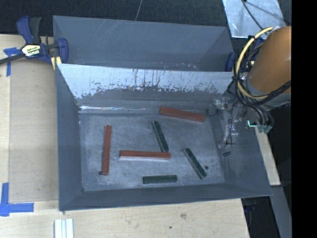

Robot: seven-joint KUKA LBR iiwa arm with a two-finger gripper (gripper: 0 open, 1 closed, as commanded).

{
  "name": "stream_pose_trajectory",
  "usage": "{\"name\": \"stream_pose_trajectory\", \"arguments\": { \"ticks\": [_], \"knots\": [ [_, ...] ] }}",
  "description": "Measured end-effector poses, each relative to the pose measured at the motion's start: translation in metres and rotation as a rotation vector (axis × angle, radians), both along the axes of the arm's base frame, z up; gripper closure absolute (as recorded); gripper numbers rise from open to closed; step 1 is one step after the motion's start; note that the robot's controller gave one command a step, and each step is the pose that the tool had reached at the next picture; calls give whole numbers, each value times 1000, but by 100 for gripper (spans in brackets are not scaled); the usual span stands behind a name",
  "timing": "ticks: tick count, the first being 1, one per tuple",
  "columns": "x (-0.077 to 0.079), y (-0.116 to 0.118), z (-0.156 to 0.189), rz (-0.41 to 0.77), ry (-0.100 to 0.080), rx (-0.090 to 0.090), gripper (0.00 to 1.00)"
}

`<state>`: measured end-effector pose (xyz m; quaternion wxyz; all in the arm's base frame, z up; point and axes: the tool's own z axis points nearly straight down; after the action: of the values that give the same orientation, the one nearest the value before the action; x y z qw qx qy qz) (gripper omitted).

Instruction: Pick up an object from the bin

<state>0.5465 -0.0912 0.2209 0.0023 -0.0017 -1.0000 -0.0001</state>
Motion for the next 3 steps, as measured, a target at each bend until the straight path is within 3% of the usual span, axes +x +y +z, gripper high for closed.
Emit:
{"name": "stream_pose_trajectory", "arguments": {
  "ticks": [1,2,3],
  "knots": [
    [2,0,5,3,-8,-1,0],
    [-6,5,-62,-46,-13,-1,0],
    [-16,-18,-154,135,-3,2,0]
  ]
}}
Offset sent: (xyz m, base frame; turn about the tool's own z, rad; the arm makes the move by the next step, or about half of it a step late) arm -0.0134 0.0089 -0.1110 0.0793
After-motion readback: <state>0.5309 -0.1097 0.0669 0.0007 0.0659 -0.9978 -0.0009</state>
